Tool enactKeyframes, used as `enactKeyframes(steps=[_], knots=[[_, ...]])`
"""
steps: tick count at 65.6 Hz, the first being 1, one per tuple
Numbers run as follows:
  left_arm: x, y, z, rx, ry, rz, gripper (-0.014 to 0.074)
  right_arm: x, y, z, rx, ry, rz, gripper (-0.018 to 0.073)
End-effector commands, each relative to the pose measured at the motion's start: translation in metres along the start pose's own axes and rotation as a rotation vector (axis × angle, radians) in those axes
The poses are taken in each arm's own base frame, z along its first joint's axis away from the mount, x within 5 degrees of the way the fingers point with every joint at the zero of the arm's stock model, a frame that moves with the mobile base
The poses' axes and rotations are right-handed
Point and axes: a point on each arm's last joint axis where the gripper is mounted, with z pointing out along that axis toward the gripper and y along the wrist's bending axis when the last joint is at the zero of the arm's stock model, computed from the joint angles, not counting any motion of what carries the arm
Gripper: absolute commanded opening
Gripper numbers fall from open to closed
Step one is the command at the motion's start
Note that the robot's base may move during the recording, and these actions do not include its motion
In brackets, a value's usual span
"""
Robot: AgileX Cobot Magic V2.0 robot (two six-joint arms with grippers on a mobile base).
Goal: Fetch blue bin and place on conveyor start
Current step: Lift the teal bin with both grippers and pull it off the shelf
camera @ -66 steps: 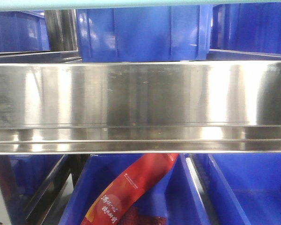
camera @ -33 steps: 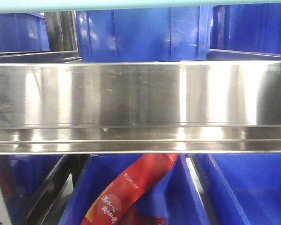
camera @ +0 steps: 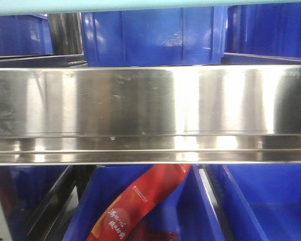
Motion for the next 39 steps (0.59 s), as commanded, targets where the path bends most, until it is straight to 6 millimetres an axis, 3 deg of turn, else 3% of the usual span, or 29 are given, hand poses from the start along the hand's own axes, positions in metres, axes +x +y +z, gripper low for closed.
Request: enactKeyframes(steps=[1,39], knots=[[-0.001,0.003,-0.009,-0.021,-0.042,0.027,-0.0111,-0.003,-0.002,-0.007,0.027,-0.047,-0.045,-0.0151],[-0.001,0.004,-0.009,-0.027,-0.044,0.030,-0.0111,-0.016,-0.006,0.012,0.036,-0.129,-0.037,-0.0151]])
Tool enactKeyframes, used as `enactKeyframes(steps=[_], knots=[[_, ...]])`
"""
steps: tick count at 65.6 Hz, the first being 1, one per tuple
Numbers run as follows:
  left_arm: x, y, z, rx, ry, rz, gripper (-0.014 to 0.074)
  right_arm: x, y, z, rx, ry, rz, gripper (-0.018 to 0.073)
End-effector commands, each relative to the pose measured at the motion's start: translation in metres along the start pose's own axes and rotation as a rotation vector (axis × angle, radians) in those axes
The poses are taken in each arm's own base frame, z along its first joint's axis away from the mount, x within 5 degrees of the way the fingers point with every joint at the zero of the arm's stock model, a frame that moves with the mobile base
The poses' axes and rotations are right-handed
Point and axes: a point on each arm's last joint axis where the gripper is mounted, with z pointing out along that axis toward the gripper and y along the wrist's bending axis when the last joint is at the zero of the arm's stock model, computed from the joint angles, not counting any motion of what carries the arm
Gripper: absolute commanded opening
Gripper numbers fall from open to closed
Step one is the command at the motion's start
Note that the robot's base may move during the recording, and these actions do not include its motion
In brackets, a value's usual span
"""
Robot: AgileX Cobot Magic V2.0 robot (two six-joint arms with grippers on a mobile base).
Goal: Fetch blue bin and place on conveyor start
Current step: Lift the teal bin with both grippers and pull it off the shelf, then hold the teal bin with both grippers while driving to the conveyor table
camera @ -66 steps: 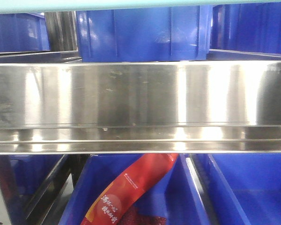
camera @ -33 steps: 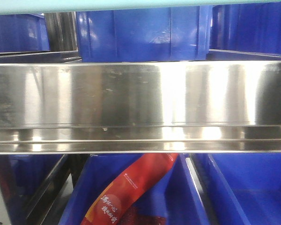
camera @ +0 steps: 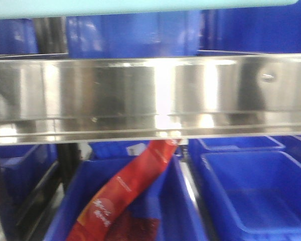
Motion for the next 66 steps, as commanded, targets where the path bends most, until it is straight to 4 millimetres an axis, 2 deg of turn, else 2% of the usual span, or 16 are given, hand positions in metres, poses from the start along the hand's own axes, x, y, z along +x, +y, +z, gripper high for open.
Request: enactKeyframes(steps=[1,66], knots=[[-0.0002,0.0025,-0.0085,-0.011,-0.036,0.023,-0.0111,-0.0086,-0.0036,-0.0003,0.031,-0.085,-0.041,-0.0151],[-0.0002,0.0025,-0.0085,-0.011,-0.036,0.023,-0.0111,-0.0120,-0.0039,0.0003,0.033,-0.121,-0.041,-0.0151]])
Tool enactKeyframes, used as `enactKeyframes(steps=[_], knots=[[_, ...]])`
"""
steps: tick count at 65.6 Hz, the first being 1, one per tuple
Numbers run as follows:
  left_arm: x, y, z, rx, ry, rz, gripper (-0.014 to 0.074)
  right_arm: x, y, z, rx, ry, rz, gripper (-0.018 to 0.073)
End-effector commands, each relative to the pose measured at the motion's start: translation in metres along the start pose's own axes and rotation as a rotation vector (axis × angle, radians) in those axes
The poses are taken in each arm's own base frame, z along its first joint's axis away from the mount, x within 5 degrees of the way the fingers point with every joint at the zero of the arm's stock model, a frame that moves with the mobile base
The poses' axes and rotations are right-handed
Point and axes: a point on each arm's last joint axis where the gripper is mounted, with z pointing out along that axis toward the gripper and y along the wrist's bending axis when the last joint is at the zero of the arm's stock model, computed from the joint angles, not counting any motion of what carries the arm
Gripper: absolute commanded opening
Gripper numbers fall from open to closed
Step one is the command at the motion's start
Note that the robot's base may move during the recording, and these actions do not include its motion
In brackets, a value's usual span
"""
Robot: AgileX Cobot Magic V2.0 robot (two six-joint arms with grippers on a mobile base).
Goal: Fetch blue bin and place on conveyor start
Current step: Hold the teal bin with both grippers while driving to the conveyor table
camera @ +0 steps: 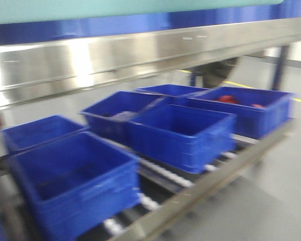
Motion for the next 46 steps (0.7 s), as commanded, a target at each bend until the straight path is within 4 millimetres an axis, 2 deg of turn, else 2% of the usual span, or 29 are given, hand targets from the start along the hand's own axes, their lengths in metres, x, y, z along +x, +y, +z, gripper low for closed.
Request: enactKeyframes(steps=[1,46], knots=[[-0.0002,0.0016,-0.0060,-0.003,-0.025,0.022,-0.0111,-0.0055,-0.0036,-0.0046,0.033,-0.057,-0.035,-0.0151],[-0.0003,0.0018,-0.0060,-0.006,-0.025,0.023,-0.0111,-0.0055,-0.0036,-0.0046,0.033,-0.057,-0.035,-0.0151]])
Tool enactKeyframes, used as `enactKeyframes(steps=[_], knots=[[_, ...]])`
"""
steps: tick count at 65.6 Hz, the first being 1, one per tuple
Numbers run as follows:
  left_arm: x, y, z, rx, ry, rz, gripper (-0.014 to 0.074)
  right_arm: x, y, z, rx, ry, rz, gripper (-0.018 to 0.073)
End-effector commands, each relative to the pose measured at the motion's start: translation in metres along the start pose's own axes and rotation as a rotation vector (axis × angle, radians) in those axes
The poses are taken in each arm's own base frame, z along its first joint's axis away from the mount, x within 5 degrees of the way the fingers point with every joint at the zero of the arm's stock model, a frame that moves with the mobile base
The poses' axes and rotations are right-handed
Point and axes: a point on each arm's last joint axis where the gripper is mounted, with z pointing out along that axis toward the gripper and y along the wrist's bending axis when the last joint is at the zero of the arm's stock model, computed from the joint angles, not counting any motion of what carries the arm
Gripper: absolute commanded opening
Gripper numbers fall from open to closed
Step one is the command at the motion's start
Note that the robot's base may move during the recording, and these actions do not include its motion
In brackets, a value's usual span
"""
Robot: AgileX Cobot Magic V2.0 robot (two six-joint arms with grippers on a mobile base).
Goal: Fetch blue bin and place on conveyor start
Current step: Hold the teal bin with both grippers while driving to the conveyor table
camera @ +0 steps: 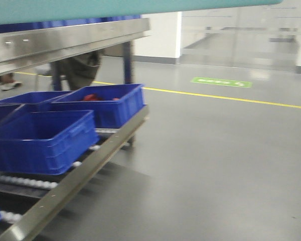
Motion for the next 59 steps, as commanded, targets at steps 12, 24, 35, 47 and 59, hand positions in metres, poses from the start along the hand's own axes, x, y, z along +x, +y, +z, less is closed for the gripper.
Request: enactKeyframes(steps=[12,24,35,47,59], knots=[[-0.0003,0.0021,-0.0060,-0.009,-0.026,0.025,-0.0111,-0.0055,-0.0035,-0.0046,0.032,-0.058,-0.035,-0.0151],[-0.0003,0.0021,-0.0060,-0.009,-0.026,0.025,-0.0111,-0.0055,-0.0035,-0.0046,0.032,-0.058,-0.035,-0.0151],[-0.0003,0.0021,-0.0060,-0.009,-0.026,0.025,-0.0111,-0.0055,-0.0035,-0.0046,0.032,-0.058,-0.035,-0.0151],[-0.0003,0.0021,-0.0060,-0.009,-0.026,0.025,-0.0111,-0.0055,-0.0035,-0.0046,0.032,-0.058,-0.035,-0.0151],[-0.0003,0.0021,-0.0060,-0.009,-0.026,0.025,-0.0111,-0.0055,-0.0035,-0.0046,0.032,-0.058,-0.035,-0.0151]])
